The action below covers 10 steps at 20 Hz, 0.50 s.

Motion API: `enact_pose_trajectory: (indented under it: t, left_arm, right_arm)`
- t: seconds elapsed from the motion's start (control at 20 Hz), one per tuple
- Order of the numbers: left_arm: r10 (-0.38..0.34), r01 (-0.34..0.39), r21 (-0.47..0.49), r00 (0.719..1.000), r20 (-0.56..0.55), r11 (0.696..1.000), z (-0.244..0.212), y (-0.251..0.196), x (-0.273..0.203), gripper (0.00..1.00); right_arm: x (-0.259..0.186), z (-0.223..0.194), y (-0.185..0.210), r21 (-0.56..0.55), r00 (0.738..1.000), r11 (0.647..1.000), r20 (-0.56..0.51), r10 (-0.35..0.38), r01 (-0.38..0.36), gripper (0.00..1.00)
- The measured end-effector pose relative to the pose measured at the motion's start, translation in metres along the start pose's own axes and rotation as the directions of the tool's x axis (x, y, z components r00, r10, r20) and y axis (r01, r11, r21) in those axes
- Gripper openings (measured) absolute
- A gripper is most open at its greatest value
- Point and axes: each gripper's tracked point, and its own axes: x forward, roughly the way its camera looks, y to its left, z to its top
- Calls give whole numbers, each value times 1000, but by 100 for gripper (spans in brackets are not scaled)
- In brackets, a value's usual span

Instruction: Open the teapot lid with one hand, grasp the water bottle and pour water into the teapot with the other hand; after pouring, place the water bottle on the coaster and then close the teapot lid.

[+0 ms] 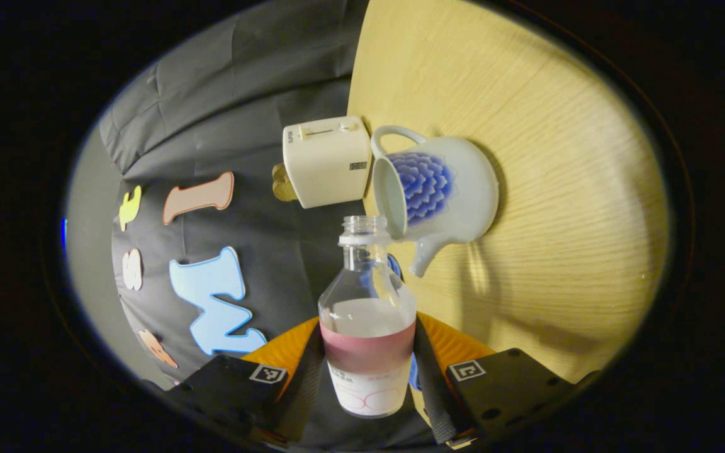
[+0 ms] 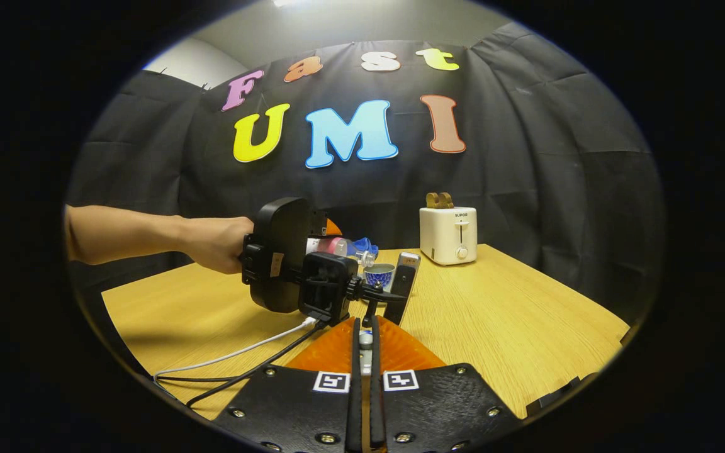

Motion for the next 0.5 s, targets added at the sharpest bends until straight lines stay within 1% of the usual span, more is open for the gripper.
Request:
enact_pose_trajectory:
  t: [0.5]
  left_arm:
    - [-24, 26, 125, 1000, -15, 992, 1, 6, 1, 84]
  right_arm:
    - [1, 0, 0, 5, 1000, 1000, -3, 1, -1, 5]
